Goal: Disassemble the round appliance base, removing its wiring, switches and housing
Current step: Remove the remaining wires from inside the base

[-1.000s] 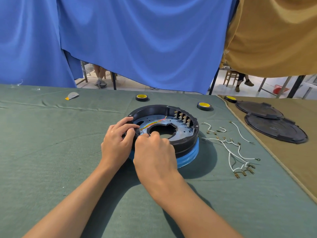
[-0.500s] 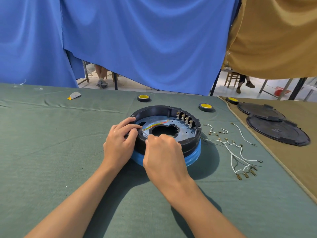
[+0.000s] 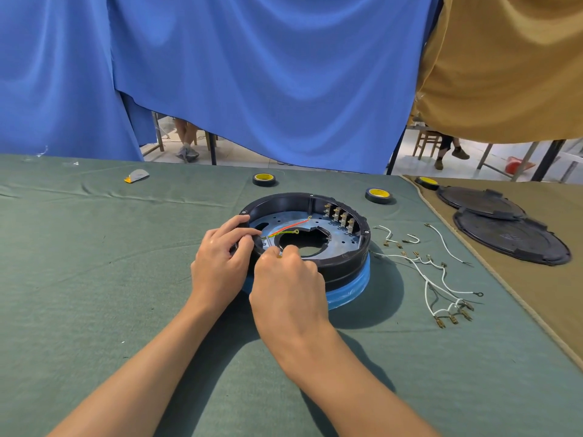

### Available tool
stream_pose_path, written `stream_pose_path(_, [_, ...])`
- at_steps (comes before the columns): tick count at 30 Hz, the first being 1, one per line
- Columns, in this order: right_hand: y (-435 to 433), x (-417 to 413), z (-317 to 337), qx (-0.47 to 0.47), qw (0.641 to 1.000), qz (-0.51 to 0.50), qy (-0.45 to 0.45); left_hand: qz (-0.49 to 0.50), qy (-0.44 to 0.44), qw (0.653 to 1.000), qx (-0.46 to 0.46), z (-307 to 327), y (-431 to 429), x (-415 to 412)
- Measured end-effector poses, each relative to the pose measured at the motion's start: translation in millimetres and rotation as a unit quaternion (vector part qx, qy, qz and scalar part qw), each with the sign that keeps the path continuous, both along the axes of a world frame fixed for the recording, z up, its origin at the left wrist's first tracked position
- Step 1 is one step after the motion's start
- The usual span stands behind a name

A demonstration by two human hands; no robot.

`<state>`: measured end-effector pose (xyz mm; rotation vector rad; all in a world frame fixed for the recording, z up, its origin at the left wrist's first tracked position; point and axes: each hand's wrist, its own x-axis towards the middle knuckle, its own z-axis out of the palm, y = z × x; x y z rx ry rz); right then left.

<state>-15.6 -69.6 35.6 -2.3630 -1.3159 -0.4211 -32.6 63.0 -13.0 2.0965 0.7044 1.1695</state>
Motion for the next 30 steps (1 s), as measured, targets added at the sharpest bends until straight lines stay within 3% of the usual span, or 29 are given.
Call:
stream_pose_path(16, [-10.6,18.3,8.0,0.017,0.999,0.041,0.019,-0.003,-0.008,1.0,-0.008,0.3,-2.2,0.2])
stream_pose_path(30, [-7.0,8.8,1.8,0.023,0.999,0.009,0.027,0.007,-0.003,1.0,-0.003,-0.7,-1.2,1.1])
